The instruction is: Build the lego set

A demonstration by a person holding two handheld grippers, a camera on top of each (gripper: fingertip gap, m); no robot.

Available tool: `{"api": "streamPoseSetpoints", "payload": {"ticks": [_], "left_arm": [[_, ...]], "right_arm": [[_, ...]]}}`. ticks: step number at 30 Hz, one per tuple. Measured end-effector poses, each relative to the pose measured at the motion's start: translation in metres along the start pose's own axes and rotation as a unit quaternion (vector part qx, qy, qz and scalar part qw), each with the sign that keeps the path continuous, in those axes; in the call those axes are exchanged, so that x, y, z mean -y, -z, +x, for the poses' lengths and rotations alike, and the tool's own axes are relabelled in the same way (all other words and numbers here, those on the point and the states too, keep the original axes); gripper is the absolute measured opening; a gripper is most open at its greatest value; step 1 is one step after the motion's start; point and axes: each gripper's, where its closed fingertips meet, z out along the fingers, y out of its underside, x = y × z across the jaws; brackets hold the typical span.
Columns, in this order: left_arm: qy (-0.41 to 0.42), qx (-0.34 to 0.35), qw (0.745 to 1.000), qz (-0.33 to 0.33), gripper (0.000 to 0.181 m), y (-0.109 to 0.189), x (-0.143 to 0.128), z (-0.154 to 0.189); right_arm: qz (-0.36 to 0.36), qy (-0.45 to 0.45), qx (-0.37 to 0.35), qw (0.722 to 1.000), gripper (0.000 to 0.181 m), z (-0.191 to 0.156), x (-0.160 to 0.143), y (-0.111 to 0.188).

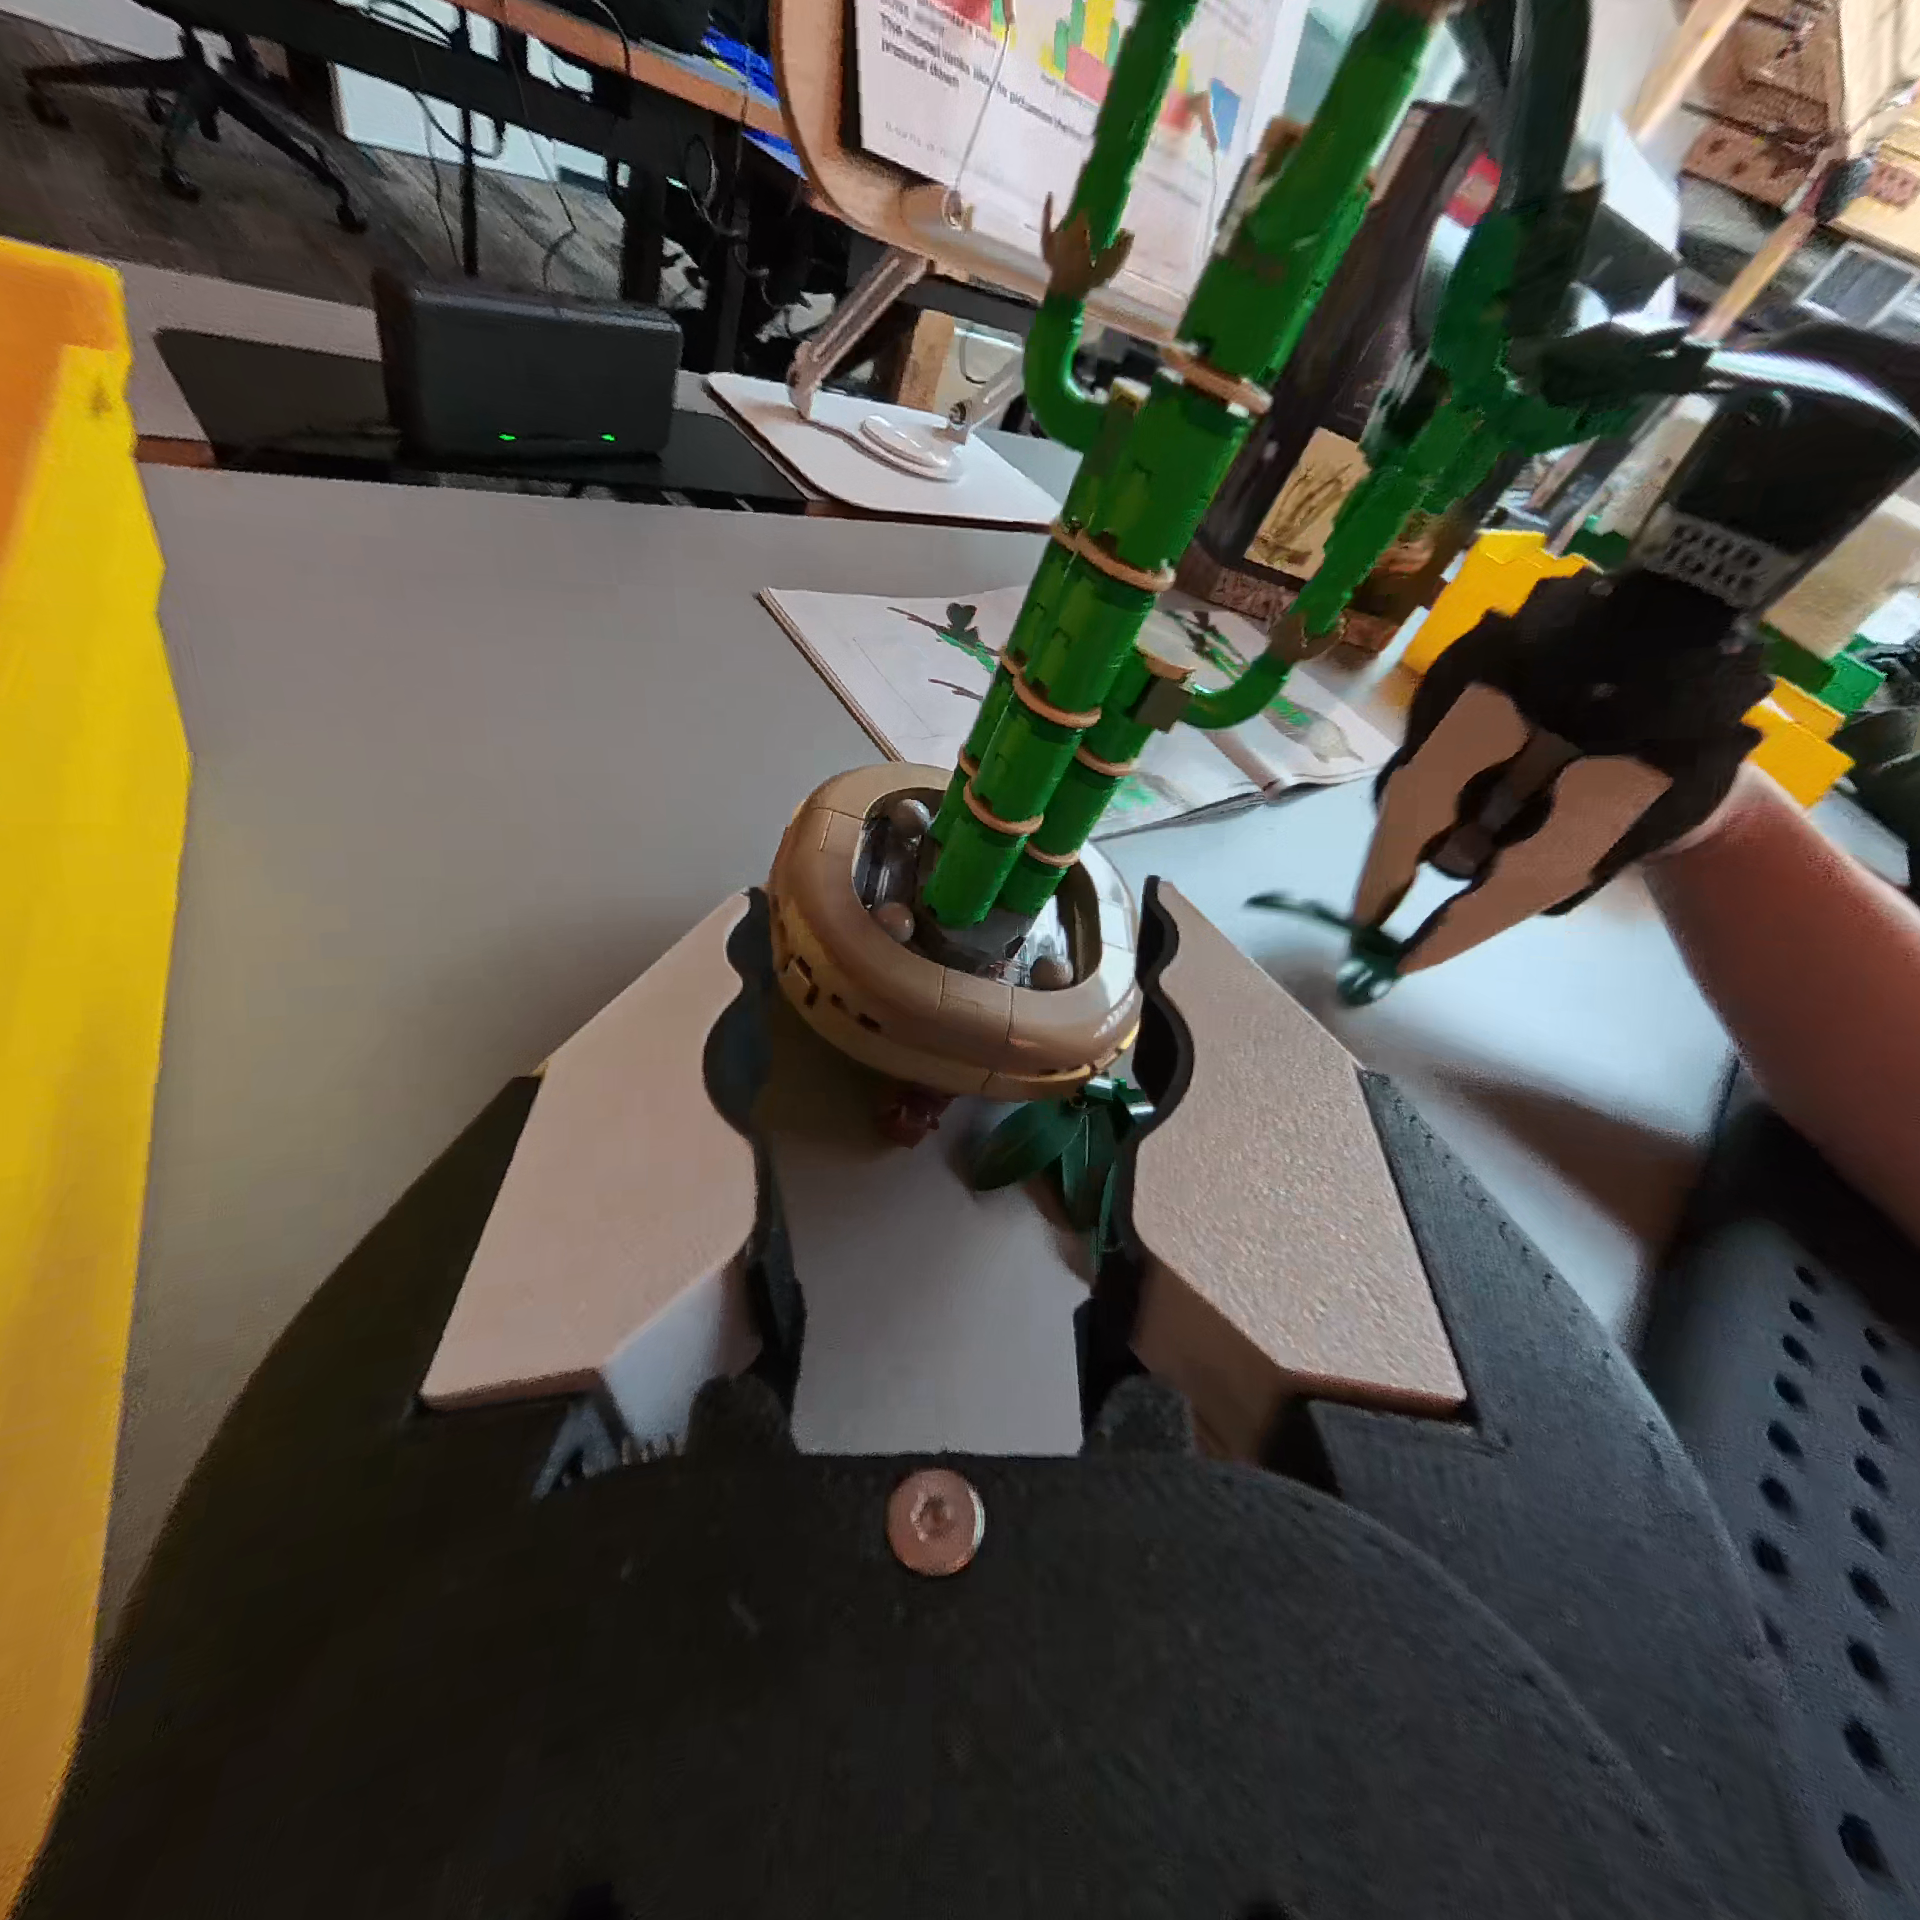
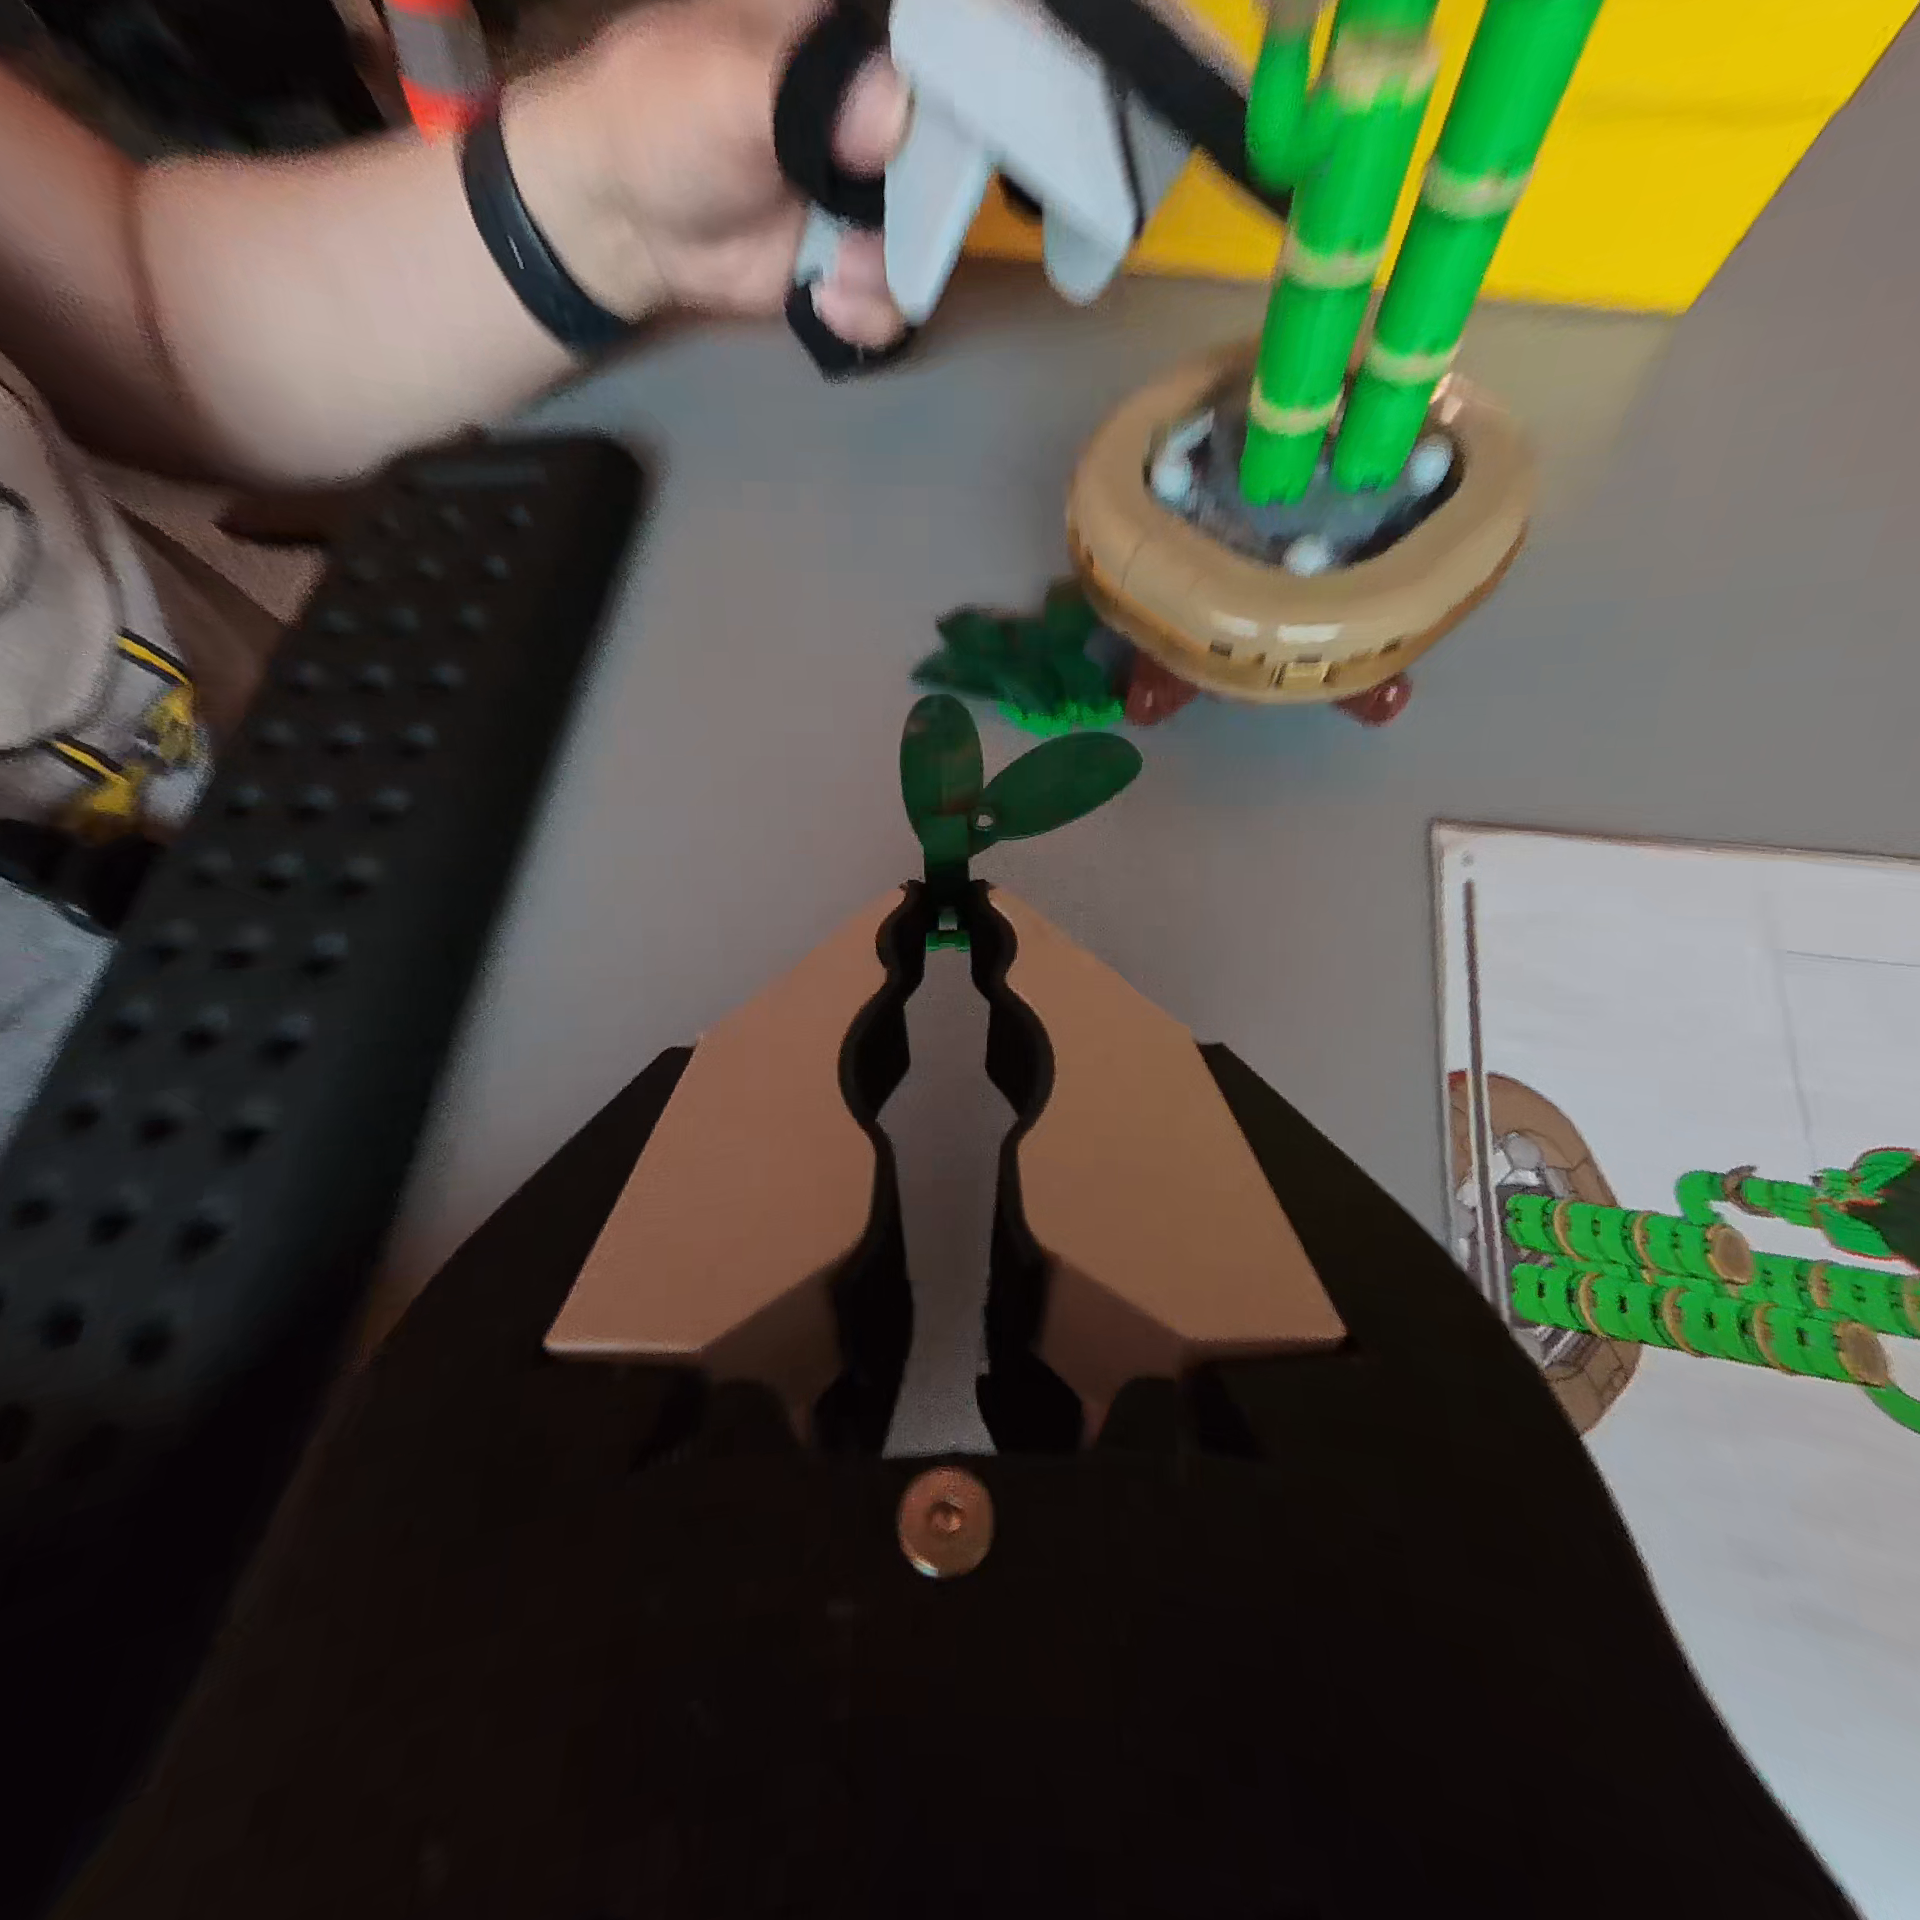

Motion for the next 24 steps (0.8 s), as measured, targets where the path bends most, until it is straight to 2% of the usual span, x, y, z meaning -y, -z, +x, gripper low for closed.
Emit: {"api": "streamPoseSetpoints", "payload": {"ticks": [3,5,7,10,14,16,24], "left_arm": [[0.011,0.031,0.999,-0.007,0.075,0.003,-0.008,-0.004],[0.009,0.04,0.999,-0.018,0.089,-0.004,-0.012,-0.005],[-0.02,0.055,0.998,-0.032,0.102,-0.014,-0.011,-0.004],[-0.072,0.072,0.992,-0.071,0.112,-0.032,-0.015,-0.003],[-0.104,0.081,0.984,-0.121,0.112,-0.045,-0.028,-0.006],[-0.096,0.058,0.986,-0.122,0.1,-0.048,-0.031,0.0],[-0.129,-0.05,0.979,-0.148,0.1,-0.059,-0.034,0.014]], "right_arm": [[0.081,0.009,-0.003,0.997,0.006,-0.003,0.031,0.026],[0.132,0.01,-0.004,0.991,0.007,-0.003,0.046,0.043],[0.171,0.0,-0.002,0.985,0.007,-0.002,0.053,0.055],[0.189,-0.011,-0.009,0.982,0.007,0.002,0.051,0.065],[0.196,-0.013,-0.01,0.981,0.007,0.002,0.05,0.069],[0.2,-0.013,-0.009,0.98,0.007,0.002,0.05,0.071],[0.215,-0.02,0.005,0.976,0.007,0.002,0.051,0.074]]}}
